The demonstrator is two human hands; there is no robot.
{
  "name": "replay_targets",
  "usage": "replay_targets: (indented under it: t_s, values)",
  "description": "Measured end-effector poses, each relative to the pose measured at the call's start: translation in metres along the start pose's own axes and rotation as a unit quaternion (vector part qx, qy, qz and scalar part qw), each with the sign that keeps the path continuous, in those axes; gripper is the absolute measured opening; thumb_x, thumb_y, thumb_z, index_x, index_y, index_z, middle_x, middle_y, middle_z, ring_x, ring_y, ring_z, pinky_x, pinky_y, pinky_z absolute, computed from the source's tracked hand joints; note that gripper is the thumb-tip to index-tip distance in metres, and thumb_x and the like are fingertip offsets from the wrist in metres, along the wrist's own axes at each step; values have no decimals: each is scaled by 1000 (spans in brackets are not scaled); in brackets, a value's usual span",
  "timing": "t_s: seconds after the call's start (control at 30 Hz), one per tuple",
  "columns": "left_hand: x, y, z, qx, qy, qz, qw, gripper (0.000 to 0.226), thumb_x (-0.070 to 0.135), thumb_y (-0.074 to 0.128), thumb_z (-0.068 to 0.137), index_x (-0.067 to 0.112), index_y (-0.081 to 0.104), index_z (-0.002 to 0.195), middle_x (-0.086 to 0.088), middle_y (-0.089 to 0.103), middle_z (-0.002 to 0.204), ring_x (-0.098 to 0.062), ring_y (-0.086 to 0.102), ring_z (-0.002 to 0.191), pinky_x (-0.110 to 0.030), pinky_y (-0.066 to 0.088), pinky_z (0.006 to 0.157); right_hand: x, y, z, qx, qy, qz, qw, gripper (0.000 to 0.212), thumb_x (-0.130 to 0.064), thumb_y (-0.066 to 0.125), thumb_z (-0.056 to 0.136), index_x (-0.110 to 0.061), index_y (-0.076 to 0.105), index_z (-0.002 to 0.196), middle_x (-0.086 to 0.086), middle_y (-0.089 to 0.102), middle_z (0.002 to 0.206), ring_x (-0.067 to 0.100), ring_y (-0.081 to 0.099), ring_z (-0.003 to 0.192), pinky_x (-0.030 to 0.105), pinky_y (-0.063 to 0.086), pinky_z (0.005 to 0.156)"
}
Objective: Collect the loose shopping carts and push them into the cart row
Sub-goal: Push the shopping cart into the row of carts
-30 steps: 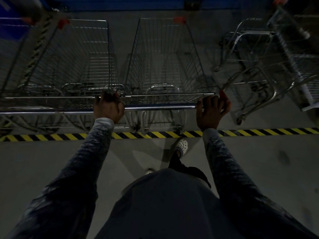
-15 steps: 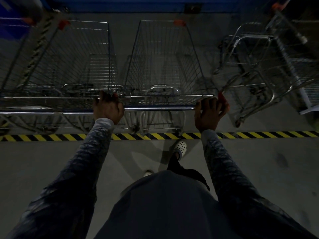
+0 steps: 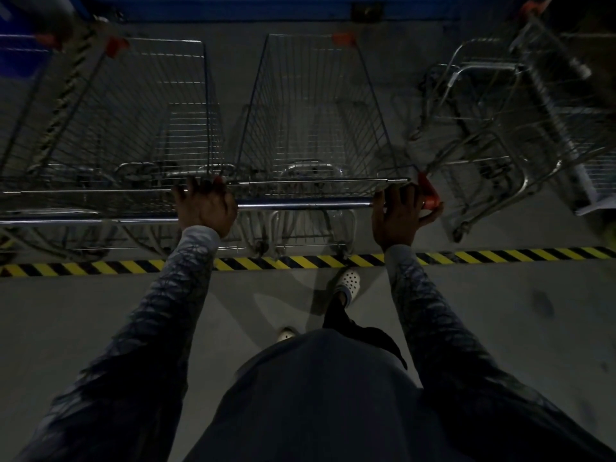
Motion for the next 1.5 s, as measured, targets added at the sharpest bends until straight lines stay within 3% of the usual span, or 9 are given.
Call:
replay_targets:
  t_s: [0.17,0.47,0.63,0.77,0.9,1.0,1.2,1.4,1.5]
  values:
    - [2,1,1,4,2,2,1000,59,38,29,87,3,58,125,-24,65,115,-44,46,120,-56,19,105,3,3,2,-7,2,1,1000,29,-45,43,100,-24,62,93,4,58,107,28,49,117,64,-1,112]
    - [4,4,6,-5,10,11,1000,64,39,26,88,1,56,129,-29,62,116,-47,46,121,-63,25,107,0,-3,15,24,-70,4,997,12,-27,66,93,-16,67,89,11,62,100,29,50,106,30,-4,106]
    - [3,4,6,-2,-1,13,1000,60,39,27,89,6,59,128,-24,65,113,-44,48,120,-58,27,105,2,2,16,17,-66,-4,998,15,-32,60,96,-20,65,91,8,60,104,30,53,108,34,-8,112]
    - [5,-1,1,2,-9,-25,1000,53,38,30,89,9,61,120,-23,66,105,-44,52,114,-54,45,85,2,3,16,21,-63,-9,998,20,-36,57,98,-20,66,90,8,61,106,26,44,109,35,-5,110]
    - [7,-4,1,3,-5,-39,999,50,35,35,90,5,61,120,-26,66,101,-47,53,112,-55,47,79,6,7,15,18,-35,5,999,22,-42,49,100,-27,62,92,1,58,111,22,44,117,66,7,112]
    - [5,-5,2,13,-6,-54,998,50,35,34,90,6,60,121,-24,66,103,-48,53,112,-54,47,81,6,6,15,21,-22,4,1000,25,-45,45,101,-28,61,90,-1,57,108,21,45,116,71,14,108]
    - [7,-5,1,18,16,-46,999,53,36,30,90,2,60,118,-26,66,101,-48,57,103,-52,47,78,10,9,15,26,-28,11,999,25,-42,49,101,-25,64,92,3,58,108,24,45,113,70,15,109]
    - [3,-2,0,32,18,-57,998,54,33,34,91,1,57,127,-28,66,102,-48,58,103,-53,50,81,5,5,16,30,-57,-5,998,24,-39,51,100,-22,67,93,6,60,106,26,48,109,38,-15,115]
    - [0,3,0,25,5,-62,998,59,39,28,89,5,57,128,-26,66,103,-50,57,106,-53,51,74,4,4,17,20,-55,5,998,25,-39,50,100,-22,67,93,5,60,107,25,45,110,44,-5,113]
Point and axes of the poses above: each hand's wrist, its own z-axis towards the middle knuckle, its own y-axis out of the palm, x = y × z, the point moved 6 cm from there along z, towards the middle knuckle
